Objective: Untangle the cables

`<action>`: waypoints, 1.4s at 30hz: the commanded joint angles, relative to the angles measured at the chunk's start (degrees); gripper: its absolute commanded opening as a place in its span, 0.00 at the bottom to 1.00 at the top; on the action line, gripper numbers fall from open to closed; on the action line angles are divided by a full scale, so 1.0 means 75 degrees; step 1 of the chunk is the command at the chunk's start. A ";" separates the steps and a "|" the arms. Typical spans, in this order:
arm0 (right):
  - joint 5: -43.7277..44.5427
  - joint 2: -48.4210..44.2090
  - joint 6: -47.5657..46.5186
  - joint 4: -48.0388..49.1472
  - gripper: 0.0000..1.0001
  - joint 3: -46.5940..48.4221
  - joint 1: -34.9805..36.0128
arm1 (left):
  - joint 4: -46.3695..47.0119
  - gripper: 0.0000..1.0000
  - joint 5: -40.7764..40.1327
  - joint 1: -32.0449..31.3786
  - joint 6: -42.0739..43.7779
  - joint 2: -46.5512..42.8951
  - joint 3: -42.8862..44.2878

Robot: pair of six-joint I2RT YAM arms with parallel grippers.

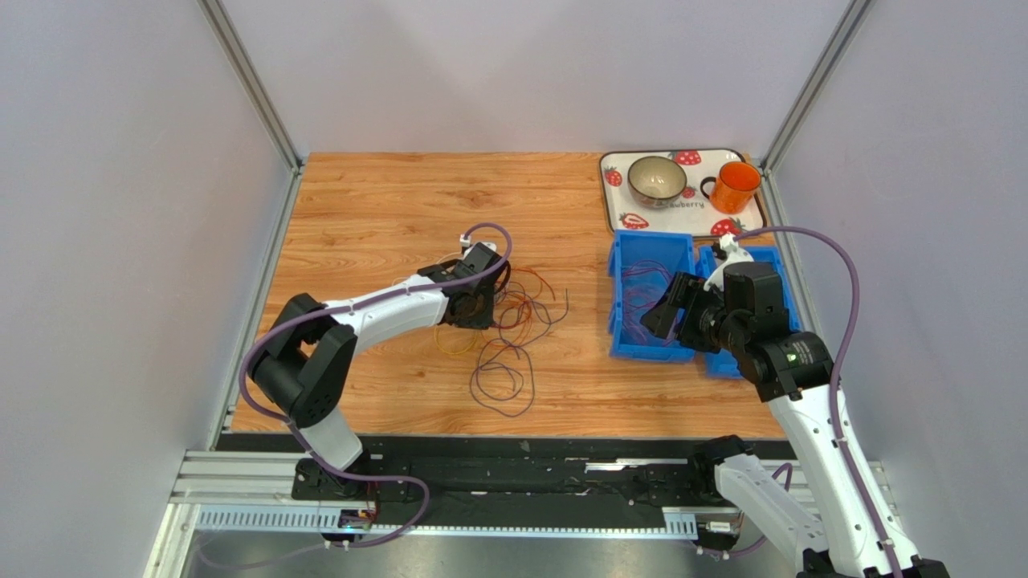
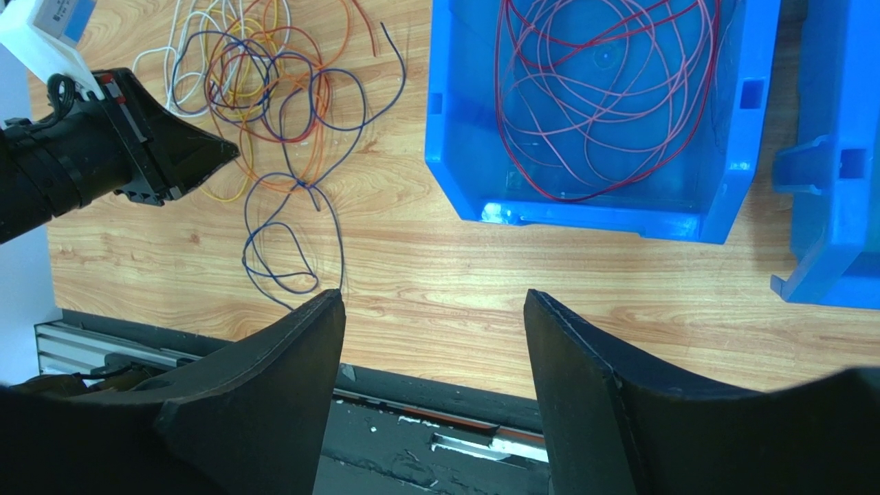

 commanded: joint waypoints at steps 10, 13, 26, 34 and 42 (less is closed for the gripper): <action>-0.0206 0.0036 -0.0167 0.0371 0.68 -0.0077 -0.0018 | -0.0834 0.00 -0.0119 0.0017 0.0310 -0.1157 0.0916; -0.0241 0.0047 -0.0144 0.0406 0.68 -0.0077 -0.0018 | -0.1174 0.00 0.0056 0.0017 0.0614 -0.1767 0.1467; -0.0405 -0.0105 -0.0003 0.0407 0.68 -0.0136 -0.0018 | -0.2476 0.00 0.2177 -0.0416 0.2794 -0.2518 0.7531; -0.0464 -0.0304 0.0032 0.0336 0.68 -0.0218 -0.0018 | -0.1937 0.00 0.1055 -0.0522 0.2891 -0.2998 0.6150; -0.2523 -0.0281 -0.0214 0.1212 0.69 -0.0241 0.0064 | -0.1551 0.00 0.1685 -0.0522 0.1179 -0.3032 0.2020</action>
